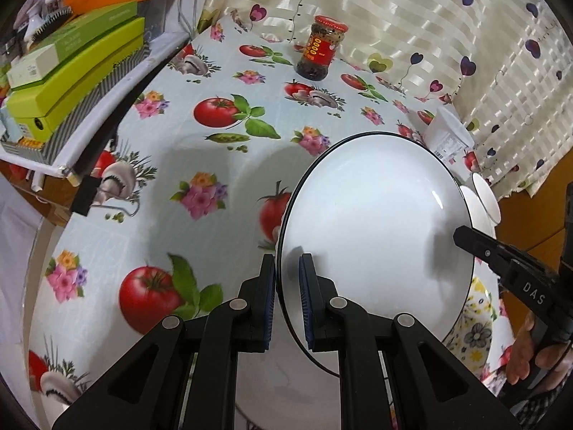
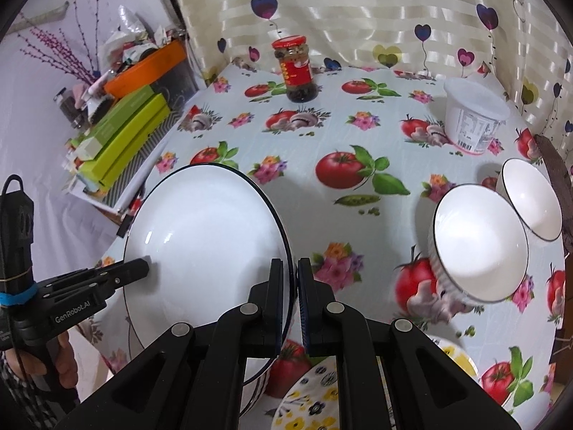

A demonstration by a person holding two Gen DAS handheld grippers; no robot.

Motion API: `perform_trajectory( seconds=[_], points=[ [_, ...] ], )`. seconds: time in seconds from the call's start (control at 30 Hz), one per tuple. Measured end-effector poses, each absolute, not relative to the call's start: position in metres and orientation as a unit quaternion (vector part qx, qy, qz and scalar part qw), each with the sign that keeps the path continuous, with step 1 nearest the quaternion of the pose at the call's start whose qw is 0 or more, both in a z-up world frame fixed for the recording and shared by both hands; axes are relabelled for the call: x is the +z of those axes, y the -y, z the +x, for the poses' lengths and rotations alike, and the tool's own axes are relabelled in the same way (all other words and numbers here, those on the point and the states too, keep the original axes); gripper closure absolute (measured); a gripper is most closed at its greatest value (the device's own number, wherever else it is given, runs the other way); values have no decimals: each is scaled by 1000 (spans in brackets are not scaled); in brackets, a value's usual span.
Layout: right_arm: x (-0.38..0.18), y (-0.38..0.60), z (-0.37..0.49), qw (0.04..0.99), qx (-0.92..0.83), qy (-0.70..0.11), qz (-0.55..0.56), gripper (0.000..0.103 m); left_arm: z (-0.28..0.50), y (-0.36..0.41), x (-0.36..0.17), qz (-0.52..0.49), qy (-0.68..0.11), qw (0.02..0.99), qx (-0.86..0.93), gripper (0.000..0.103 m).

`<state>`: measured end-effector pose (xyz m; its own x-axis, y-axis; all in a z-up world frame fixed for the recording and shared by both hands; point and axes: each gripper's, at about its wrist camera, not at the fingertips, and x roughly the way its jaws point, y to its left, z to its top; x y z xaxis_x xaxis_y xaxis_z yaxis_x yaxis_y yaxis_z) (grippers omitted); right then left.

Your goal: Organize plates and bowls

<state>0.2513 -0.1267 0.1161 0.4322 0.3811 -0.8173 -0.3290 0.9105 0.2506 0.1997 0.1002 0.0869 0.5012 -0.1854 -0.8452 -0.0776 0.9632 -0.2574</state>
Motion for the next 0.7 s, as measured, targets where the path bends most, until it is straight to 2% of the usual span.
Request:
perform_trajectory(
  seconds=[0.7],
  points=[
    [89,109,207,830,225,-509,28,94,156,-117,62,-131,-517,846,-12,90]
  ],
)
